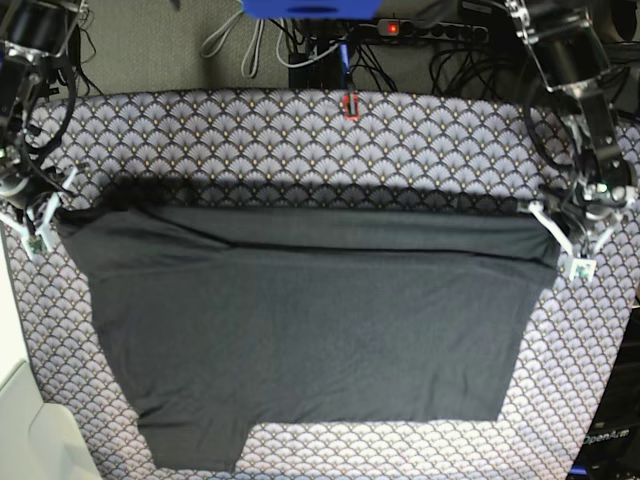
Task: Fold the T-shirt properly
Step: 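Lift the folded edge and pull it back toward the collar side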
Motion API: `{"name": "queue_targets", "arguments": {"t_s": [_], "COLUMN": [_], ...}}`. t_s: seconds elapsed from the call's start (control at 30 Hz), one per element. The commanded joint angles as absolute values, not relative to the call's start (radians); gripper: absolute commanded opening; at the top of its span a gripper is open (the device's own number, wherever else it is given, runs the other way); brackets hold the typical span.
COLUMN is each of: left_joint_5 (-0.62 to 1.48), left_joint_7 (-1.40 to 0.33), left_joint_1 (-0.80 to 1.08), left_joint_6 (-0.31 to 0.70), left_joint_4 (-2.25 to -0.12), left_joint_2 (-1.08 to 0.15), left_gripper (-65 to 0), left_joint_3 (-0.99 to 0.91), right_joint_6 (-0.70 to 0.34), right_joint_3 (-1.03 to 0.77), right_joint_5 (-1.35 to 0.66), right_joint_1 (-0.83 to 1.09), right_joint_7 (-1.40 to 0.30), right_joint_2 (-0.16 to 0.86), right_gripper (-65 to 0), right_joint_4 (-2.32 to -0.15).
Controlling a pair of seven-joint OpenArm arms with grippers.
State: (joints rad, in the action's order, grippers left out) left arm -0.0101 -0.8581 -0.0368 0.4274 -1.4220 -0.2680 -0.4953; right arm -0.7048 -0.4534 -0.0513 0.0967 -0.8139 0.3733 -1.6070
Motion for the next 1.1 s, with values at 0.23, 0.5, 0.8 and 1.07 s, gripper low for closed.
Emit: {"name": "queue_targets", "arguments": {"t_s": [0.23, 0.5, 0.8, 1.07], "left_joint_5": [-0.022, -0.016, -0.015, -0.015], "left_joint_7": [-0.851, -0.851, -0.851, -0.851], "left_joint_1": [0.073, 0.223, 0.320, 0.375], "left_joint_6": [0.417, 0.418, 0.420, 0.420], "left_joint_4": [-1.529, -1.655, -1.755, -1.796], "left_joint_2": [-0.294, -0.292, -0.285, -0.294], "left_gripper": [-63.7, -63.7, -63.7, -63.7], "left_joint_3": [-0.503, -0.504, -0.568, -0.601], "right_joint_6": [-0.698, -0.698, -0.698, -0.698], "right_joint_3": [-0.552, -0.648, -0.648, -0.723], "right_joint_5": [-0.044, -0.044, -0.044, -0.041], "right_joint_1": [0.176, 0.257, 0.329, 0.366], "right_joint_7": [-0.834, -0.832, -0.823, -0.832], "right_joint_2": [0.387, 0.380, 0.358, 0.315], "right_gripper": [-65.0, -65.0, -65.0, -65.0], "right_joint_4": [-1.693, -1.701, -1.718, -1.897]}}
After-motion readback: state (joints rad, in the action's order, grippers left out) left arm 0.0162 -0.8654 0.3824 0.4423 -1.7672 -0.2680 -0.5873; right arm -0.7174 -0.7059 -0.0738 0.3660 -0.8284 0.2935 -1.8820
